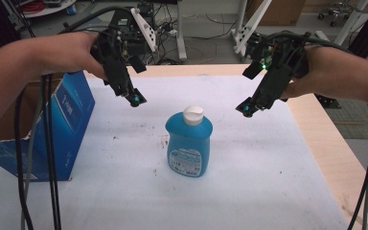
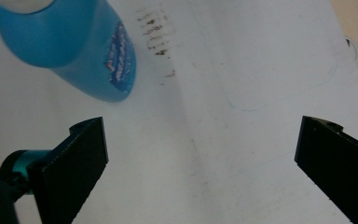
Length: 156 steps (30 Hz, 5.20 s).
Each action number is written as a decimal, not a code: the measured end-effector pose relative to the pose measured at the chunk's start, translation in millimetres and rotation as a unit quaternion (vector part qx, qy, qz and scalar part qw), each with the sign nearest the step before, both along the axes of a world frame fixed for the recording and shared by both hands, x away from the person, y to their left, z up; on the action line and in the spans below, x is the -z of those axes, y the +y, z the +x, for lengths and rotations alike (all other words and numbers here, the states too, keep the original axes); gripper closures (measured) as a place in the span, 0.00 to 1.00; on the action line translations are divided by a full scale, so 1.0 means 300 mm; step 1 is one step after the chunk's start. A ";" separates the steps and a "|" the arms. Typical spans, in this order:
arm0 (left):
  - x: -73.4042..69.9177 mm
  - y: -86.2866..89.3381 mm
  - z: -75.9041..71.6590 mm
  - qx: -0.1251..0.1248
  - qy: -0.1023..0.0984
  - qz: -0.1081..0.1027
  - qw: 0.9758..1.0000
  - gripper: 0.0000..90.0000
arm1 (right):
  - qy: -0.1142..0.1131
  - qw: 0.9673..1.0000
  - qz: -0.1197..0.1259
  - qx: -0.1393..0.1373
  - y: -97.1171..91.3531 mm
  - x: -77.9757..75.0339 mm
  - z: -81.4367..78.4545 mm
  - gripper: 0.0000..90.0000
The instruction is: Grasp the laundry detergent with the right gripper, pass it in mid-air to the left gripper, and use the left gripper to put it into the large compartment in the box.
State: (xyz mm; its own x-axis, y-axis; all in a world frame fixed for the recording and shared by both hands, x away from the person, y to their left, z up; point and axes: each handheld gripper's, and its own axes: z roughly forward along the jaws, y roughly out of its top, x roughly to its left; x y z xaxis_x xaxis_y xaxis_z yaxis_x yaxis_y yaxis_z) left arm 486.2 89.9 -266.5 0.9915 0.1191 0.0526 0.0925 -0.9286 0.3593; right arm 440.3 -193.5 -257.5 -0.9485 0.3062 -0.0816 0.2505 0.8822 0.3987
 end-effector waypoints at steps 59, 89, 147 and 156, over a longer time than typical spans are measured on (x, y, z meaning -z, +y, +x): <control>0.036 0.018 -0.024 0.025 0.014 -0.006 1.000 0.02 | -0.006 0.955 0.295 0.037 0.122 0.460 -0.202 0.02; 0.039 0.021 -0.029 0.023 0.014 -0.007 1.000 0.02 | -0.036 0.936 0.350 0.006 0.125 0.503 -0.199 0.40; -0.130 -0.125 -0.344 0.050 0.052 0.018 0.997 0.02 | -0.015 0.943 0.302 -0.140 0.267 0.237 -0.224 0.52; -0.125 -0.137 -0.346 0.062 0.058 0.018 0.996 0.06 | -0.007 0.943 0.297 -0.149 0.297 0.241 -0.232 0.52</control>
